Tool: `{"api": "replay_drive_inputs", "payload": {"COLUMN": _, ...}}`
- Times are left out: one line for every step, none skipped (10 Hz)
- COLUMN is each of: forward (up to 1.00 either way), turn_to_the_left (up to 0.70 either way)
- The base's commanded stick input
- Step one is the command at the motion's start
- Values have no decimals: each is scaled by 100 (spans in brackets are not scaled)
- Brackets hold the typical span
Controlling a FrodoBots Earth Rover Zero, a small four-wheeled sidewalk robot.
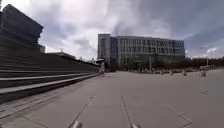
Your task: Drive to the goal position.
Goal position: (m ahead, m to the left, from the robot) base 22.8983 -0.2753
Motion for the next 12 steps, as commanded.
{"api": "replay_drive_inputs", "payload": {"forward": 70, "turn_to_the_left": 0}}
{"api": "replay_drive_inputs", "payload": {"forward": 70, "turn_to_the_left": 0}}
{"api": "replay_drive_inputs", "payload": {"forward": 70, "turn_to_the_left": 0}}
{"api": "replay_drive_inputs", "payload": {"forward": 70, "turn_to_the_left": 0}}
{"api": "replay_drive_inputs", "payload": {"forward": 70, "turn_to_the_left": 0}}
{"api": "replay_drive_inputs", "payload": {"forward": 70, "turn_to_the_left": 0}}
{"api": "replay_drive_inputs", "payload": {"forward": 70, "turn_to_the_left": 0}}
{"api": "replay_drive_inputs", "payload": {"forward": 70, "turn_to_the_left": 0}}
{"api": "replay_drive_inputs", "payload": {"forward": 27, "turn_to_the_left": 0}}
{"api": "replay_drive_inputs", "payload": {"forward": 0, "turn_to_the_left": 0}}
{"api": "replay_drive_inputs", "payload": {"forward": 0, "turn_to_the_left": 0}}
{"api": "replay_drive_inputs", "payload": {"forward": 0, "turn_to_the_left": -5}}
